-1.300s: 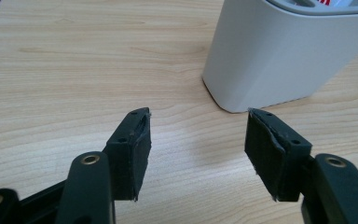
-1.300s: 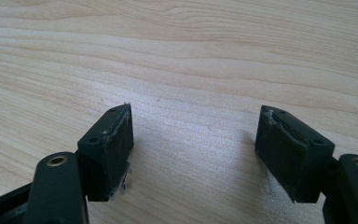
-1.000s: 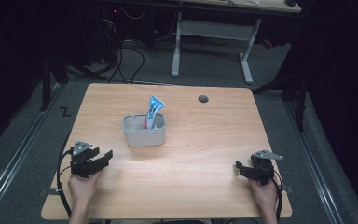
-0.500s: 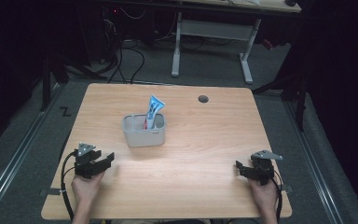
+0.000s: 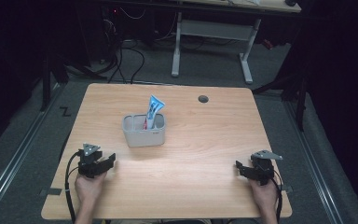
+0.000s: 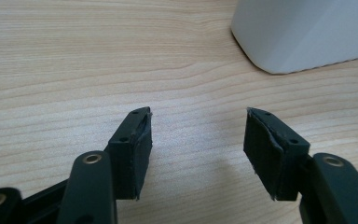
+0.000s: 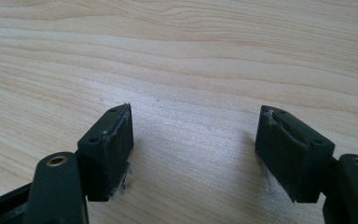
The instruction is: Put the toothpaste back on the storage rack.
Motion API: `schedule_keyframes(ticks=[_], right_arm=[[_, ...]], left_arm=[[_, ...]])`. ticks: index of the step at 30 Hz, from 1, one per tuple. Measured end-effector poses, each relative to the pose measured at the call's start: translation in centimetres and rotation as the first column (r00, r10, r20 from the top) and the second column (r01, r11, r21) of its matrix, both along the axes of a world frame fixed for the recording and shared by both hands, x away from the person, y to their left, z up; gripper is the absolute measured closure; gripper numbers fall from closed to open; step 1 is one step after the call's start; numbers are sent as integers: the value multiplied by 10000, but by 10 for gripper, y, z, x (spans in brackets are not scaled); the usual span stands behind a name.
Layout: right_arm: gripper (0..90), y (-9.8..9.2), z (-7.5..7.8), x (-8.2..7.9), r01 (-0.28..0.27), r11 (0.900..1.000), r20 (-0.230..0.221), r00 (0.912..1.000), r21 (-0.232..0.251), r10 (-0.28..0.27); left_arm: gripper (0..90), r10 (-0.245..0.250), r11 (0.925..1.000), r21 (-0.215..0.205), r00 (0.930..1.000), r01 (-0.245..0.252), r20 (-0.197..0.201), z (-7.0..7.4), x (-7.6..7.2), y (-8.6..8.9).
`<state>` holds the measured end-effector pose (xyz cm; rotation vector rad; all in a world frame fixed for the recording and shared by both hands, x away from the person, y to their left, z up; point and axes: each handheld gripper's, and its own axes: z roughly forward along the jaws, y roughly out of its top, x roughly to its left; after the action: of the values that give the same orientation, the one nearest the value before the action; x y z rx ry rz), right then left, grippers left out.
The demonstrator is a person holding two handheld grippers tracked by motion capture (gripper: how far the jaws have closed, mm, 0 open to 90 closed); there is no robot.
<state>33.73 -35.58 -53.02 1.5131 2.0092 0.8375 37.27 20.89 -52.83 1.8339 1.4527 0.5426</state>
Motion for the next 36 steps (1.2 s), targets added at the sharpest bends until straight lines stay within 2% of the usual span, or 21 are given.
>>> schedule_keyframes(ticks=[8, 12, 19, 36], right_arm=[[277, 0, 0, 0, -1, 10000, 0, 10000, -2, 1], [277, 0, 0, 0, 1, 10000, 0, 10000, -1, -1], [277, 0, 0, 0, 3, 10000, -1, 10000, 0, -3], [276, 0, 0, 0, 30, 10000, 7, 10000, -12, -30]], left_arm=[[422, 9, 9997, 248, 9999, -7, -103, -5, 4, -4], [421, 27, 9993, 375, 10000, -26, -20, -6, 5, -5], [412, 12, 9952, 981, 9998, -31, 188, -8, 6, -11], [341, 79, 9953, 968, 9999, -89, 111, -8, 5, -13]])
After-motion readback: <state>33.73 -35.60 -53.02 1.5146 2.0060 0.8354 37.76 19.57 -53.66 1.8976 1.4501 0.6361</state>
